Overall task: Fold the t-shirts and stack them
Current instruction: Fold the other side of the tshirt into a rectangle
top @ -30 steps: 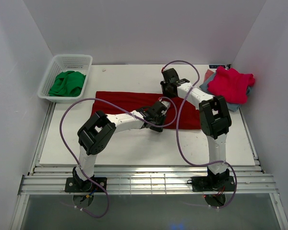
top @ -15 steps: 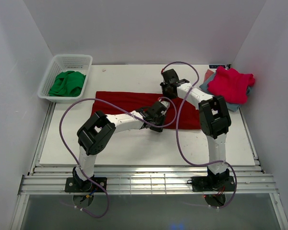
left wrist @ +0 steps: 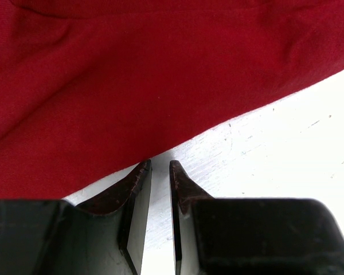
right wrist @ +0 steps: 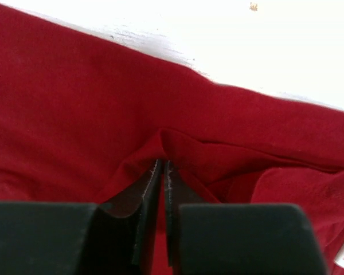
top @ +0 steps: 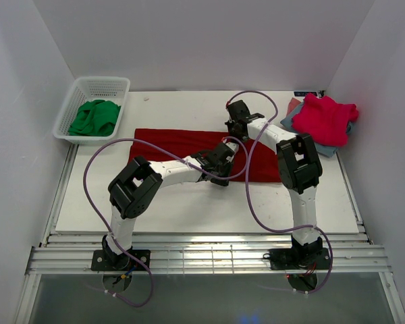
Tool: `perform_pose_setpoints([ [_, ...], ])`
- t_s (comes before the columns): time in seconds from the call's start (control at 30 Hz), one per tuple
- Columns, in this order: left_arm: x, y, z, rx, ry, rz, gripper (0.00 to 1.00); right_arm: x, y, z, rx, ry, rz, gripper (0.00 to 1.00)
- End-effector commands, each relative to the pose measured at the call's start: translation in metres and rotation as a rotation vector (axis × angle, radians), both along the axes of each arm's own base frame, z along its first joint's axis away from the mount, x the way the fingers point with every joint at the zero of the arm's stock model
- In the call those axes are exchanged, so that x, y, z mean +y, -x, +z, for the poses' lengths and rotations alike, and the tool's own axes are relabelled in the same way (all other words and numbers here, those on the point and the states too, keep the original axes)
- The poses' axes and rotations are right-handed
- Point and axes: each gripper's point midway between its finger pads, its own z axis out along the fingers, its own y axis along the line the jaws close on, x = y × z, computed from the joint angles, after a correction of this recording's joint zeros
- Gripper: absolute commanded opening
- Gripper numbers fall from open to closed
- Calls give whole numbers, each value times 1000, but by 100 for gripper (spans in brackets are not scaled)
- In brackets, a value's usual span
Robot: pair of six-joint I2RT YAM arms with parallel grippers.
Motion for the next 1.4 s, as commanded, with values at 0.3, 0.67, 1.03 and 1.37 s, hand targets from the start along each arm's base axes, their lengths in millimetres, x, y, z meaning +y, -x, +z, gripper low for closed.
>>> perform_pose_setpoints([
  [0.3, 26, 21, -18, 66, -94, 7, 30, 11, -22, 21, -38, -30, 9, 8],
  [0.67, 28, 21, -18, 62, -99, 9, 30, 25, -38, 27, -61, -69, 17, 8],
  [1.03, 36, 5, -4, -13, -133, 59, 36, 5, -42, 80, -210, -56, -62, 25],
  [1.37, 46, -86, 170, -425, -45, 235, 74, -48, 39, 146, -246, -8, -137, 44],
])
